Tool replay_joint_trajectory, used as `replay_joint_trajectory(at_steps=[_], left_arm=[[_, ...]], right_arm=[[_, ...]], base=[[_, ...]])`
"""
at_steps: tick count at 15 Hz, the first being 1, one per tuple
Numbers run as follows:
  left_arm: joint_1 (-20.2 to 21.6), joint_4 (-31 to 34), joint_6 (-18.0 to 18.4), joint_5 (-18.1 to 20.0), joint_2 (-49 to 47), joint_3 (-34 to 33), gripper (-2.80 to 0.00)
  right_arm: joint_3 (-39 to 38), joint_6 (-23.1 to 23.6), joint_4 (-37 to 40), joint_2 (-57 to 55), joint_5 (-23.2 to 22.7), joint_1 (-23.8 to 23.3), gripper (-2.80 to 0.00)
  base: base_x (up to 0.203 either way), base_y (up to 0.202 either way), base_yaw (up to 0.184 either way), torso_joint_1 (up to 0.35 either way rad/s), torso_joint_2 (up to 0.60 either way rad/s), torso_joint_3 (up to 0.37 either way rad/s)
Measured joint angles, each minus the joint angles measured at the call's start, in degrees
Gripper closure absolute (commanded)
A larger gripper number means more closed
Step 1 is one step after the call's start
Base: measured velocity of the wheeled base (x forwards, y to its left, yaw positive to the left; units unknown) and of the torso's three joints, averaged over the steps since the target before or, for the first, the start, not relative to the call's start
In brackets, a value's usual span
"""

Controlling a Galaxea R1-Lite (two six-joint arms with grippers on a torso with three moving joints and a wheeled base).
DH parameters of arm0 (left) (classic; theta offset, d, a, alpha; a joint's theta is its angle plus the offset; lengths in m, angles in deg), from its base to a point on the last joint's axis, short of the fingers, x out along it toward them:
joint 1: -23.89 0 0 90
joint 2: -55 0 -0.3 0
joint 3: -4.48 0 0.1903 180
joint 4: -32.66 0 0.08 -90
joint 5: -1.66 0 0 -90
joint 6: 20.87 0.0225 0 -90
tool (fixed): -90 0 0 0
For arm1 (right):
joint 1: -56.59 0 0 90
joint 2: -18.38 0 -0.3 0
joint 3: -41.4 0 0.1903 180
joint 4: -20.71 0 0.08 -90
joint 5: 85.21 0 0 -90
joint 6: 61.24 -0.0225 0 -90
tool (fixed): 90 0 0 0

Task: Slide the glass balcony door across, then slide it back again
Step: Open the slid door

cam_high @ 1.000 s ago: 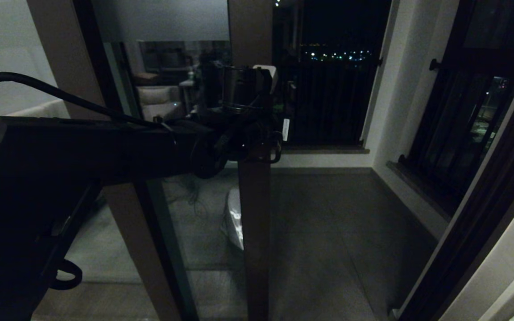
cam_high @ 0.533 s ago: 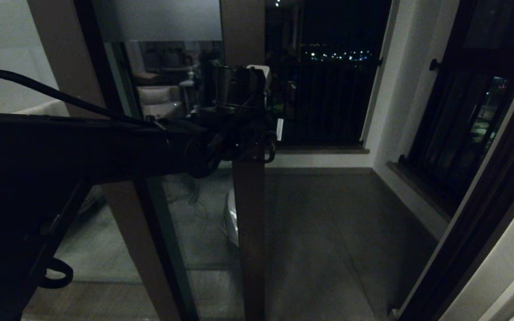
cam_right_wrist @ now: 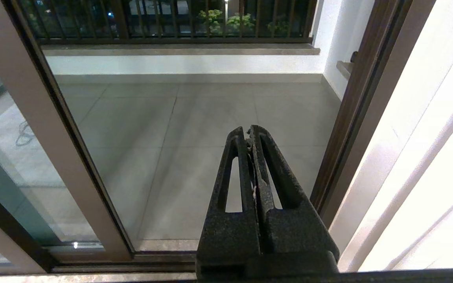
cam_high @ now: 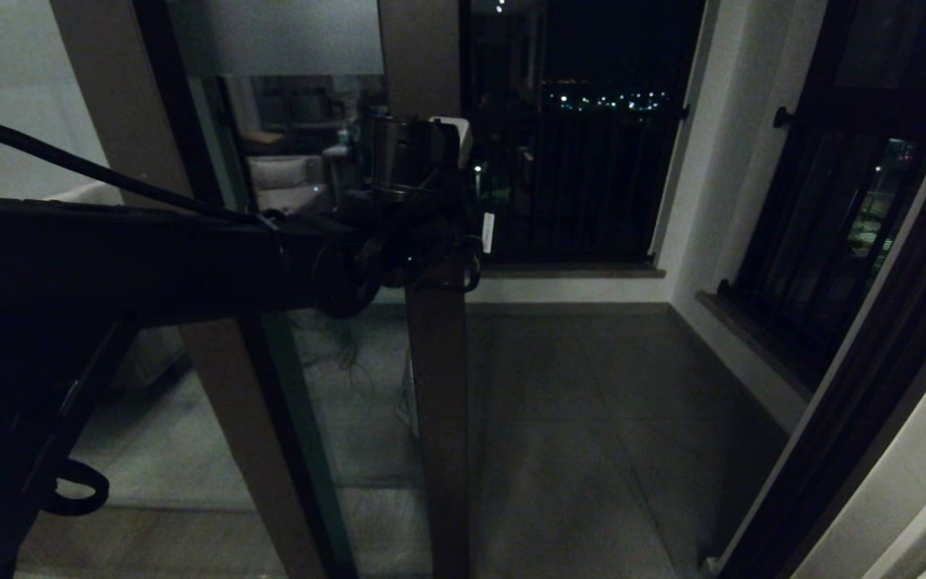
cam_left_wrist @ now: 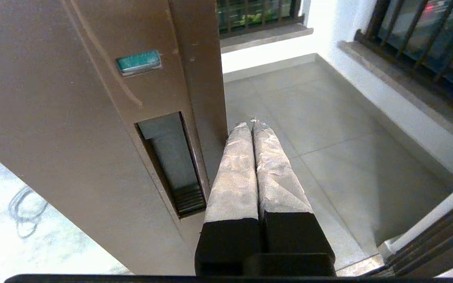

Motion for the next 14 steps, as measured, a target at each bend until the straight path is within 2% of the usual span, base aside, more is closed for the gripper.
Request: replay_joint_trajectory(at_steps=[14], left_arm=[[3.74,0.14,0.04,0.44,0.72,-0.64,0.0]], right_arm=[[0.0,0.01,0.02,0.0,0.0,0.0,0.0]], base=[[0.0,0.0,0.0,0.0,0.0,0.0]])
